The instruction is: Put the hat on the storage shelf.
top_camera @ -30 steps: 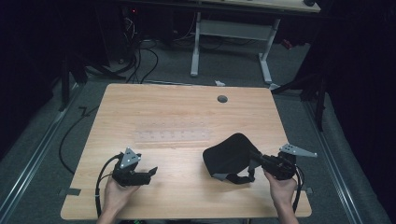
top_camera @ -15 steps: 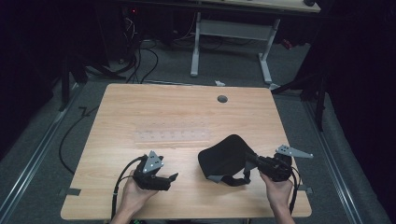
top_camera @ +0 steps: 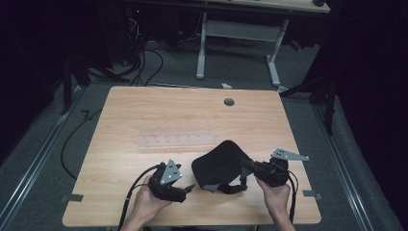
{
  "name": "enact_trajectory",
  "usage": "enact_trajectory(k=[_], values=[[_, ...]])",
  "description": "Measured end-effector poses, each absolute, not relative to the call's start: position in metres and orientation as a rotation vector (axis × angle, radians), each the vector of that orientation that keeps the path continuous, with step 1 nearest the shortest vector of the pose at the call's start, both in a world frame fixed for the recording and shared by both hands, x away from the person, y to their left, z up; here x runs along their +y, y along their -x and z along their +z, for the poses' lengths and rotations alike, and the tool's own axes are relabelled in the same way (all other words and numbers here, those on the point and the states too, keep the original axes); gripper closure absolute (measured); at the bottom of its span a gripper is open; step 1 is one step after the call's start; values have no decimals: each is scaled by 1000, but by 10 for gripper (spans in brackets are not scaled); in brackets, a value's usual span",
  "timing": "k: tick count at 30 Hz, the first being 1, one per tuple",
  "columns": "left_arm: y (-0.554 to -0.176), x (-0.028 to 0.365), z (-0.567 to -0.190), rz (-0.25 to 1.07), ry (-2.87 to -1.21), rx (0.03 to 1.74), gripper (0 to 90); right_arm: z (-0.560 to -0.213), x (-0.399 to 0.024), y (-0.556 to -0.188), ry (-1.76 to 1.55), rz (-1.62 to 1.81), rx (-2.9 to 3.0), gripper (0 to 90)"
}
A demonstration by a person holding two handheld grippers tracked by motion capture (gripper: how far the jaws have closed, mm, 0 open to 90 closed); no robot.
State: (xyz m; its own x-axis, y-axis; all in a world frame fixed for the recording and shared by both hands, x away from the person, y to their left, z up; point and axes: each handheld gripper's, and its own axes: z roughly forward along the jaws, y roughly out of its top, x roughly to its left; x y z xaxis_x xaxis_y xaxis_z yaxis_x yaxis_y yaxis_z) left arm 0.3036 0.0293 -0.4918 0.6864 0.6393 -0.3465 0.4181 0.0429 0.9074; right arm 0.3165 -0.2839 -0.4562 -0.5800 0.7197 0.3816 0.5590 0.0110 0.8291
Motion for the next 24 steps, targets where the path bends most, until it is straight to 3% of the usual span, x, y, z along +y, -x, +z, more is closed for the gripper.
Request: enact_trajectory(k=[11, 19, 24], values=[[-302, 27, -490, 181, -1581, 876, 207, -460, -265, -321, -1332, 1627, 2193, 865], [-302, 27, -493, 230, -1609, 872, 240, -459, -256, -324, -1316, 1640, 2218, 864], [-300, 28, -491, 219, -1601, 856, 335, -459, -254, -324, -1318, 1663, 2231, 863]])
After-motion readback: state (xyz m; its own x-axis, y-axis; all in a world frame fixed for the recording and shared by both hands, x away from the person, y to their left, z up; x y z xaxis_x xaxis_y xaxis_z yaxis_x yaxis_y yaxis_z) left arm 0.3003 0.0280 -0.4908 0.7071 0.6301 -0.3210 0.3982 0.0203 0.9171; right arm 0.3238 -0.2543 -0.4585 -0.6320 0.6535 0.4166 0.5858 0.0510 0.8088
